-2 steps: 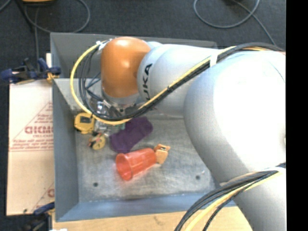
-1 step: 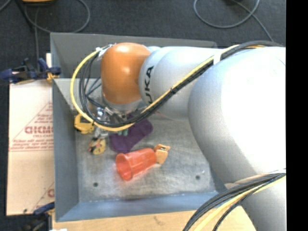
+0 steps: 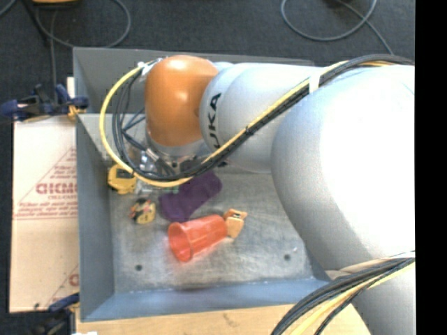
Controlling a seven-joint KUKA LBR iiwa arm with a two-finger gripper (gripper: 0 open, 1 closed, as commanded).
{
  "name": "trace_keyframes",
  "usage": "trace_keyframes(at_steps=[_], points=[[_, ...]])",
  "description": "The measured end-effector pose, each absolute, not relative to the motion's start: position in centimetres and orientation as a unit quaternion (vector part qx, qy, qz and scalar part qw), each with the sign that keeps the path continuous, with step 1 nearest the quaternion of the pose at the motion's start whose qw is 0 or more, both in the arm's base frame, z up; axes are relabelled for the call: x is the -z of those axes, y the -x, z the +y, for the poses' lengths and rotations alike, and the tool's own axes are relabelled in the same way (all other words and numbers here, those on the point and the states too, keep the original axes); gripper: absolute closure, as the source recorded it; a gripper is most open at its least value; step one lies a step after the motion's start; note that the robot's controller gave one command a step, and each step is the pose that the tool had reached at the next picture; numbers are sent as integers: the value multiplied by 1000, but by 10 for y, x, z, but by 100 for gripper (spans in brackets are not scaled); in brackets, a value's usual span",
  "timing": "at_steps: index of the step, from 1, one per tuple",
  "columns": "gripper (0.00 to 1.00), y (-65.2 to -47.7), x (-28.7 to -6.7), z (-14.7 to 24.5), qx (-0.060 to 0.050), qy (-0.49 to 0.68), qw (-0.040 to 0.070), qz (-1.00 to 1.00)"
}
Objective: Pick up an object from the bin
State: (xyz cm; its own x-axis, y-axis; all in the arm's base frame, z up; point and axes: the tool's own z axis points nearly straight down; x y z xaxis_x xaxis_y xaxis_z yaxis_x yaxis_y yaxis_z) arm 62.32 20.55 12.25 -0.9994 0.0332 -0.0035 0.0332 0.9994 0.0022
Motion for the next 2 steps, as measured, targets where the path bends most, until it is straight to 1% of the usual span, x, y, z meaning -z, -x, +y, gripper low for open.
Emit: trace_keyframes(at_steps=[1,2], points=[[100,-617,-136,204,0,-14,1,1000],[100,-610,-138,193,0,27,2,1000]])
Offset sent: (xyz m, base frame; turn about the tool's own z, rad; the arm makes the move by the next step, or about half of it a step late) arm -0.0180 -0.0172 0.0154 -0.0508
